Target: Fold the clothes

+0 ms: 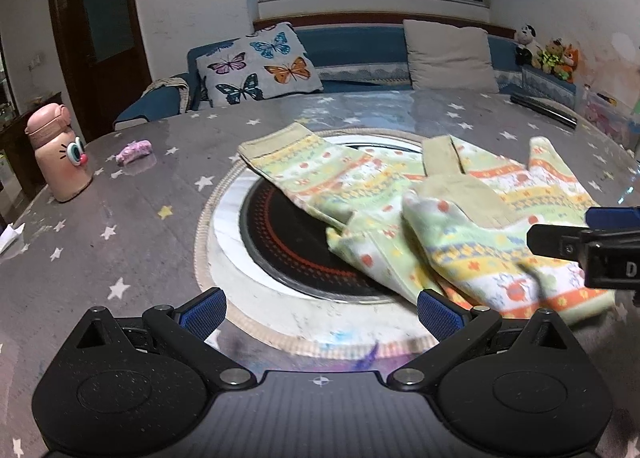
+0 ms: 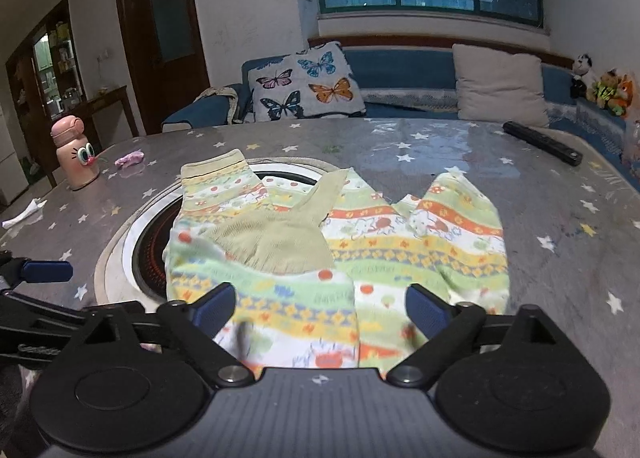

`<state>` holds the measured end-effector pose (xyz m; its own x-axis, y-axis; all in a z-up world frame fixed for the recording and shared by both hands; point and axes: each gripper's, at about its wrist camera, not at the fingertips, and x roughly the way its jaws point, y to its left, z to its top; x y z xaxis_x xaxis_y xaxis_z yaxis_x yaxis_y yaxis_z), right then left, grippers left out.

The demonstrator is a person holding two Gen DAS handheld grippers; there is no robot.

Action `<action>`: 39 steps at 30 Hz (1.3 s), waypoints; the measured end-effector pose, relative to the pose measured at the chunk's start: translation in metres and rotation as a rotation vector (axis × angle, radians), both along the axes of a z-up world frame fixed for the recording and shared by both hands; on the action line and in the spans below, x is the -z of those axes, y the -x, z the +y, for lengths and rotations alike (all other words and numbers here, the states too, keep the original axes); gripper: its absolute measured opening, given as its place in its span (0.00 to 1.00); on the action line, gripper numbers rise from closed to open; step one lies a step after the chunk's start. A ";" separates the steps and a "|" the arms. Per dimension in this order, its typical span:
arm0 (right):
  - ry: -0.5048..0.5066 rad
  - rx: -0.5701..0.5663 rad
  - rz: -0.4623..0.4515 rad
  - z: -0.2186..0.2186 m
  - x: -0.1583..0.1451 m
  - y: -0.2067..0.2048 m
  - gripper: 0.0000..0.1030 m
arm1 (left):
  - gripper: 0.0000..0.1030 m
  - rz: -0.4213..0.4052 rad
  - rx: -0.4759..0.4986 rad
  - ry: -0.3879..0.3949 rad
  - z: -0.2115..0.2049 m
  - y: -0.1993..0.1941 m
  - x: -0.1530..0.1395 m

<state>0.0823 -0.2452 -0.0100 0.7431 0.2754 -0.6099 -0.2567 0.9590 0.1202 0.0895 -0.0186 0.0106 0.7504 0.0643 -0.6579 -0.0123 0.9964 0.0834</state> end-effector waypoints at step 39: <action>0.031 -0.524 0.039 0.029 -0.006 0.113 0.12 | 0.94 -0.055 0.031 0.062 0.023 -0.041 -0.039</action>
